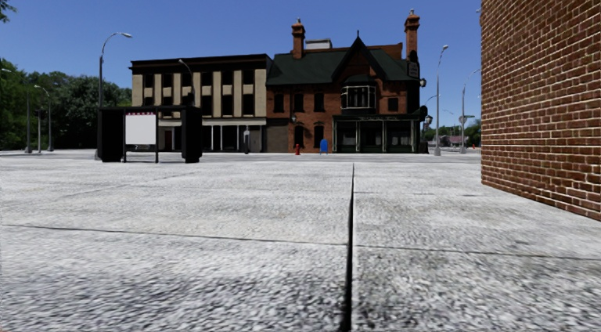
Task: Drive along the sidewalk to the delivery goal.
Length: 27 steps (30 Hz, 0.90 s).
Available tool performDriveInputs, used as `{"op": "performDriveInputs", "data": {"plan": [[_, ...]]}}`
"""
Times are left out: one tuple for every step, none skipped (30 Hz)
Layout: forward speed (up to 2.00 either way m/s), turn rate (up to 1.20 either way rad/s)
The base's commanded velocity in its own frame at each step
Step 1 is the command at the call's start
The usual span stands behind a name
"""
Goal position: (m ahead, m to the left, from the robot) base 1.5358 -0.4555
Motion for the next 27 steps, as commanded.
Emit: {"op": "performDriveInputs", "data": {"plan": [[2.00, 0.00], [2.00, 0.00], [2.00, 0.00], [2.00, 0.00], [2.00, 0.00], [2.00, 0.00], [1.97, 0.00], [1.60, 0.00], [1.20, 0.00], [0.82, 0.00], [0.54, 0.00], [0.29, 0.00], [0.18, 0.00], [0.08, 0.00], [0.00, 0.00], [0.00, 0.00], [0.00, 0.00], [0.00, 0.00], [0.00, 0.00], [0.00, 0.00], [0.00, 0.00], [0.00, 0.00], [0.00, 0.00], [0.00, 0.00], [0.00, 0.00], [0.00, 0.00], [0.00, 0.00]]}}
